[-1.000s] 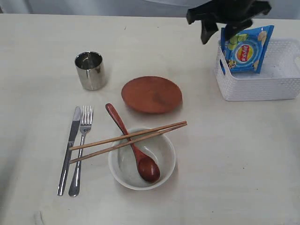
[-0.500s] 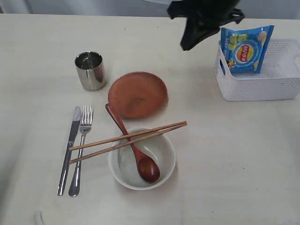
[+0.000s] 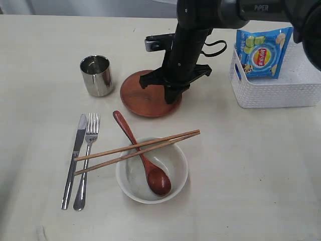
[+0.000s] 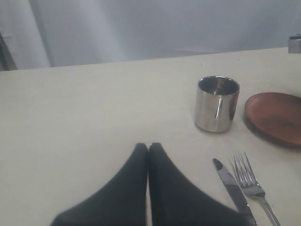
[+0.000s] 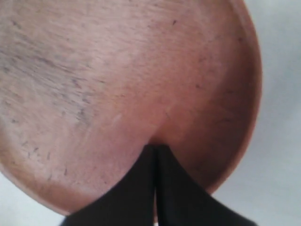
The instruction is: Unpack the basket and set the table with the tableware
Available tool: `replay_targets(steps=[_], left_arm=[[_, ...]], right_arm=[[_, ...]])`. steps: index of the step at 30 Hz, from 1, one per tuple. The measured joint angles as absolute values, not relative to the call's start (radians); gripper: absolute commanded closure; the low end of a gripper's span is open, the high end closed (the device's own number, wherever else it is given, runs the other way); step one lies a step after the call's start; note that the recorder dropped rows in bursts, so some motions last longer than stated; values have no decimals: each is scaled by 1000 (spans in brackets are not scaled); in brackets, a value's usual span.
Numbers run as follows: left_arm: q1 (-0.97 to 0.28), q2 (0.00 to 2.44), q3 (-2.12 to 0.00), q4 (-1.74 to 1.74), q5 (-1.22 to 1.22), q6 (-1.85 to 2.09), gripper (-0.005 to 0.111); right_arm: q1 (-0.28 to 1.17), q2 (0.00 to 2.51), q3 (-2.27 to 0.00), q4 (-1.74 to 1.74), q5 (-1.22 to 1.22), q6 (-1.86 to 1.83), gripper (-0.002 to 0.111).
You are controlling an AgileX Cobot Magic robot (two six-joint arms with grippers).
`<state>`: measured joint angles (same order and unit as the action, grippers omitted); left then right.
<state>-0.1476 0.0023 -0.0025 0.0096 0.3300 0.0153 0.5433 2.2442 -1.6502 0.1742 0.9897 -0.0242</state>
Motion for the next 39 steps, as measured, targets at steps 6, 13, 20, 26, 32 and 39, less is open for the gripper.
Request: replay_targets(steps=[6,13,20,26,32,39], left_arm=[[-148,2,-2,10,330,15,107],[-148,2,-2,10,330,15,107],[-148,2,-2,10,330,15,107],[-148,2,-2,10,330,15,107],[-148,2,-2,10,330,15,107],[-148,2,-2,10,330,15,107]], right_arm=[[543,2244,-1650,145,990,0,109],[543,2229,-1650,122,986,0,109],[534,2097,-1650,111,933,0,96],[405,1968,-1650,113,960,0,46],[219,1905,-1650,60,1008,50,43],[196,1926,-1650,36,1008,-59,43]])
